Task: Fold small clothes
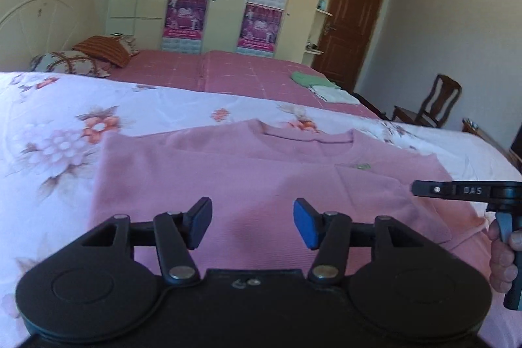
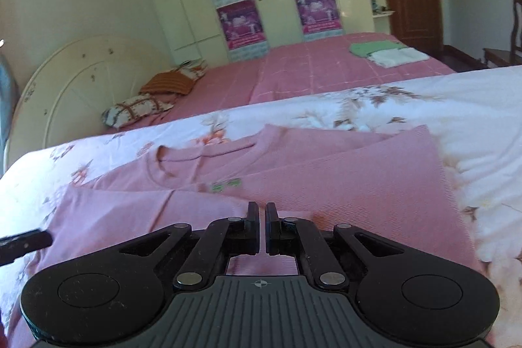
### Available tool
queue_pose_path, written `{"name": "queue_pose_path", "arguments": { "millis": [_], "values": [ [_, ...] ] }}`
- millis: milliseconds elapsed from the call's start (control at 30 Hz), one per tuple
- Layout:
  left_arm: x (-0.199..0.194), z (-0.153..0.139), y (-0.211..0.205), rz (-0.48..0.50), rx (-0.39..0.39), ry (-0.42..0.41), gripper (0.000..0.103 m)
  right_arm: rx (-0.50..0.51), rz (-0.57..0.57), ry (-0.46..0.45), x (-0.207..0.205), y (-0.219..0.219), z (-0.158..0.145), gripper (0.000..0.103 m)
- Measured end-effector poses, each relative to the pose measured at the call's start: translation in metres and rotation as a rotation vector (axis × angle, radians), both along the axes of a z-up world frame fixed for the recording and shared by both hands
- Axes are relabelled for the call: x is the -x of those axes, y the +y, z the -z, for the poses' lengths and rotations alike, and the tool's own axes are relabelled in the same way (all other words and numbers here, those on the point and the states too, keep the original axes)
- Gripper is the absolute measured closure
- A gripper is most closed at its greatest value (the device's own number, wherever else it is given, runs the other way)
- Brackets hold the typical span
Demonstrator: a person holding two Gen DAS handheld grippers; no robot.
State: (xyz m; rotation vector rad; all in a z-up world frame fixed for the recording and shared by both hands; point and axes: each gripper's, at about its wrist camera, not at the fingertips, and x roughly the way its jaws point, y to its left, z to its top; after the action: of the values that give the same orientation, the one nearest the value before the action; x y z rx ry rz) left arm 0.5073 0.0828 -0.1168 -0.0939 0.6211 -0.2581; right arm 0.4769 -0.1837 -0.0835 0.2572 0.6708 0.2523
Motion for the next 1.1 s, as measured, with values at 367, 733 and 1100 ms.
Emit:
{"name": "queue_pose_path", "arguments": {
  "millis": [367,733,1100],
  "values": [
    [-0.051,0.02,0.027,-0.098,-0.145,0.043,0.034,0.076,-0.035,0.027,-0.019,0.013,0.019,0.1],
    [-0.052,0.0,0.048,-0.13,-0.1,0.016,0.036,0.118,-0.014,0.033,-0.03,0.007,0.021,0.1],
    [-0.034,0.025,-0.01,-0.064,-0.167,0.047,0.035,0.047,0.052,0.098,-0.002,-0.016,0.018,0.1]
  ]
}}
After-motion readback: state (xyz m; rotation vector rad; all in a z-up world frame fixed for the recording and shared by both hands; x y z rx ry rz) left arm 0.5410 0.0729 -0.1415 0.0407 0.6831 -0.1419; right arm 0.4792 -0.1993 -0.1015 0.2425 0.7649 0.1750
